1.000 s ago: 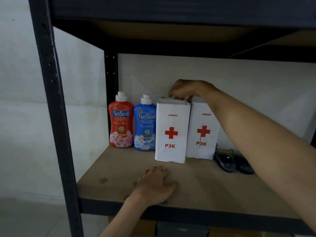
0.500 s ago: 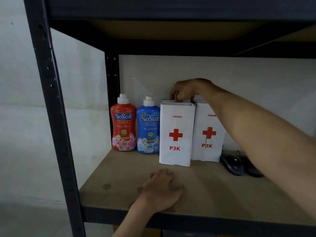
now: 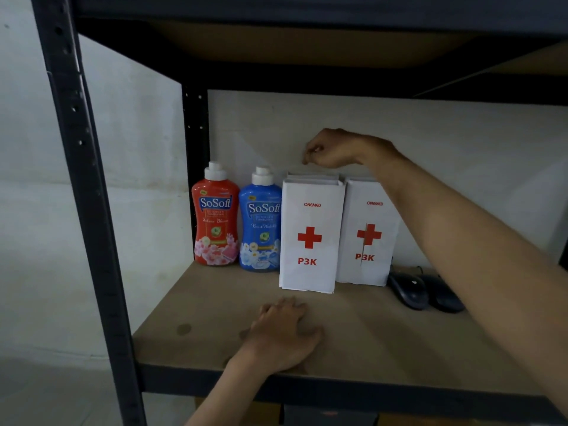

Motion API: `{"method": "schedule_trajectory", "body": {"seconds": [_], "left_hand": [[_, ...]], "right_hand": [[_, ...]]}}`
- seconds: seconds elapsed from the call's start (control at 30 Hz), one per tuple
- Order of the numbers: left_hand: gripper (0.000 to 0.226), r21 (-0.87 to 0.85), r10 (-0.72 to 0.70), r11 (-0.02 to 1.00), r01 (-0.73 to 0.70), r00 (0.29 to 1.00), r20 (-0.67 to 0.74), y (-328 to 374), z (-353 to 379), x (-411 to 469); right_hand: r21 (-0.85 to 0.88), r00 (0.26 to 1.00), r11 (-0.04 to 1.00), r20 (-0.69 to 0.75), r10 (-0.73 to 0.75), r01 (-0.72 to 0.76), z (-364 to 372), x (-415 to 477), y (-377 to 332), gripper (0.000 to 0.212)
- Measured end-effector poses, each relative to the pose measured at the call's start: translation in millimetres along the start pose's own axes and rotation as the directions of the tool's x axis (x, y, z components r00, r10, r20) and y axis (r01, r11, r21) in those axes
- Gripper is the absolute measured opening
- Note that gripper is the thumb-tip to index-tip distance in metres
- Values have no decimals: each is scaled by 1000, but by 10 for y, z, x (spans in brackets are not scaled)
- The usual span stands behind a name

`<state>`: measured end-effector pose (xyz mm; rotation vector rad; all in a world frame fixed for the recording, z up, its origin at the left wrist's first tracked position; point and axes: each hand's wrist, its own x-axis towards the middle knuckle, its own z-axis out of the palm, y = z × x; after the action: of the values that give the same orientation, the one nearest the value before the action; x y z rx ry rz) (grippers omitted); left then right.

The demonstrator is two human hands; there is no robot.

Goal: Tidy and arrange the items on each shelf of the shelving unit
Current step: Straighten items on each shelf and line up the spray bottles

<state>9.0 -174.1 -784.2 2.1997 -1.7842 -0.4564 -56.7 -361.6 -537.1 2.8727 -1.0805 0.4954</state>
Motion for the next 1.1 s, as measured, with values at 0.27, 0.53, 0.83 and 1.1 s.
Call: {"method": "schedule_trajectory", "body": {"seconds": [0.27,0.53,0.83,1.1], "left_hand": [[71,0,37,999,-37,999,-15,35,-12,-121],[83,123,82,989,-88,995,50,208,-90,-317],[84,104,127,986,-127,992,4,107,23,-189],[85,100,137,985,-138,990,16,76,46,-147]], "right_hand": [[-283,986,946,-13,-168,157,512,-939,-115,108],[-486,943,854,-156,-293,185,1341,-1162,158,147],[-461,942,855,-109,-319,237,1875,-1252,277,114],[-465,951,861,-110,-288,207,1904,-997,348,115]]}}
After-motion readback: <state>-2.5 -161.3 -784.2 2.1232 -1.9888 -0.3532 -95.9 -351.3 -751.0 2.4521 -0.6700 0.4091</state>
